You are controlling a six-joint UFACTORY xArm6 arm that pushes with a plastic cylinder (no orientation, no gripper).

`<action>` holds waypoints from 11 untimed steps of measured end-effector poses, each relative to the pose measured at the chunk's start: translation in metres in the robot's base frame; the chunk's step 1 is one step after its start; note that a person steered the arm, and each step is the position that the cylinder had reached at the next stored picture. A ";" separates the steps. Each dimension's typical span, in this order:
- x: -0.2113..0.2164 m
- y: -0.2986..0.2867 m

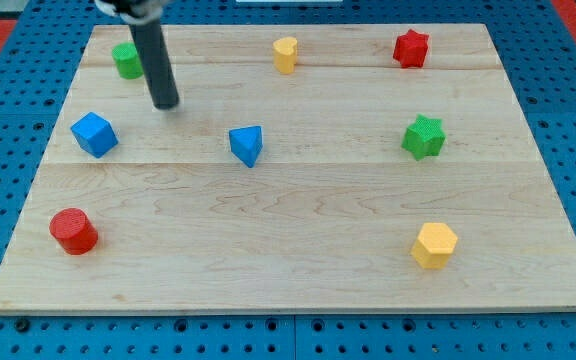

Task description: Push blue cube above red circle

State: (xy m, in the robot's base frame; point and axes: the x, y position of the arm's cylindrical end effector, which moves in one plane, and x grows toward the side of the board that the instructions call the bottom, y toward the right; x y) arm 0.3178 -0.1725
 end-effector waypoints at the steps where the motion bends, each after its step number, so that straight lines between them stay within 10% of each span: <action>1: -0.026 -0.065; 4: 0.090 -0.031; 7: 0.077 -0.106; 11: 0.195 -0.122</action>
